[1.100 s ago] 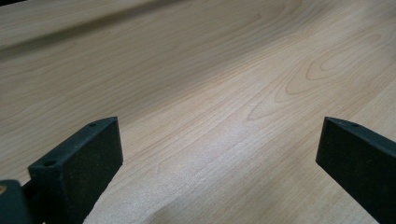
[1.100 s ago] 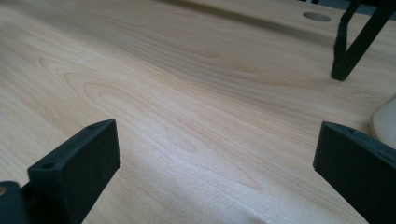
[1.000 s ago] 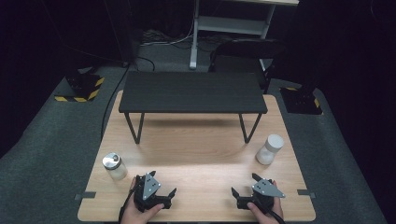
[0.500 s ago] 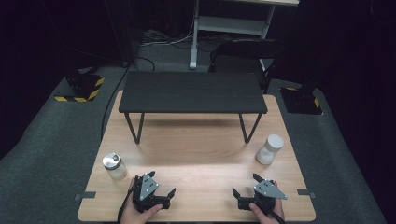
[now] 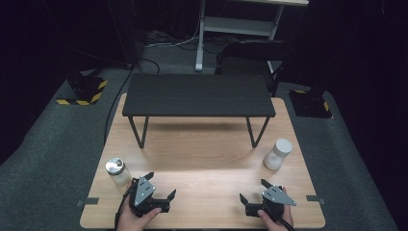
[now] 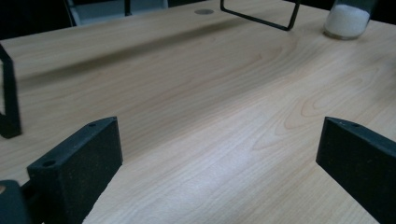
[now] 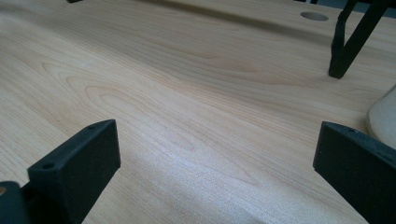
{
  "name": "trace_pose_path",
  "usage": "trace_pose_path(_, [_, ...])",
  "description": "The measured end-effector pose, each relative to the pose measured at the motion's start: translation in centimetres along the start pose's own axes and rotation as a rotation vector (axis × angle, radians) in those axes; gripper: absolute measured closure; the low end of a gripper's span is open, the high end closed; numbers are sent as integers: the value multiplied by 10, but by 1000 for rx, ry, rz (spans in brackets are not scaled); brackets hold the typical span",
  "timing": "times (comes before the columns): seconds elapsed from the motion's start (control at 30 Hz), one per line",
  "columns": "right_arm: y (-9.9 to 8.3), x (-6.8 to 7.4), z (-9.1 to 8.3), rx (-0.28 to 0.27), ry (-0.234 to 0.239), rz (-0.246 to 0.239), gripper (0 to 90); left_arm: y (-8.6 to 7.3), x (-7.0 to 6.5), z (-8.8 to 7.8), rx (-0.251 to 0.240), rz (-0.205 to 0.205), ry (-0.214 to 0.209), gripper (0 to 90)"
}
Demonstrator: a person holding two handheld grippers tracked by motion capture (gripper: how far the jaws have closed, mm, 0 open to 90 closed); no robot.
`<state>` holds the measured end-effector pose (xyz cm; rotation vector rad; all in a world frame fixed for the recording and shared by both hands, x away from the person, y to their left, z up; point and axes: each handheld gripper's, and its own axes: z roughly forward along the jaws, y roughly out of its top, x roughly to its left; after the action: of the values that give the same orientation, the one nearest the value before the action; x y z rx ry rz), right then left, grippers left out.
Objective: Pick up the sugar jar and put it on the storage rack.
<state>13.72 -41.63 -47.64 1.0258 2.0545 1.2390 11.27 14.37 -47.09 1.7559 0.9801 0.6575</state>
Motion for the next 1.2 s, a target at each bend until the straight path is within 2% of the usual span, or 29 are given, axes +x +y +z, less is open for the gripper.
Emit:
trace_pose_path(0.33, [1, 0, 0, 5, 1, 2, 1, 3, 10, -14, -39, -11, 40, 3])
trace_pose_path(0.47, [1, -1, 0, 2, 2, 2, 1, 4, 16, -23, -72, -31, 63, 2])
trace_pose_path(0.5, [0, -1, 0, 2, 2, 3, 1, 5, 19, -28, -83, -36, 85, 3])
trace_pose_path(0.63, [0, -1, 0, 0, 2, 3, 1, 5, 23, -34, -98, -46, 102, 3])
trace_pose_path(0.8, [0, -1, 0, 1, 2, 2, 1, 6, 31, -48, -129, -57, 159, 3])
trace_pose_path(0.83, [0, -1, 0, 1, 2, 2, 1, 6, 31, -48, -129, -57, 159, 3])
trace_pose_path(0.87, [0, -1, 0, 1, 1, 2, 1, 4, 36, -53, -137, -69, 175, 3])
trace_pose_path(1.13, [0, -1, 0, -2, 0, -1, 1, 0, 43, -59, -134, -79, 218, 3])
trace_pose_path(1.2, [0, -1, 0, 0, 0, 2, 1, -3, 47, -62, -139, -91, 239, 2])
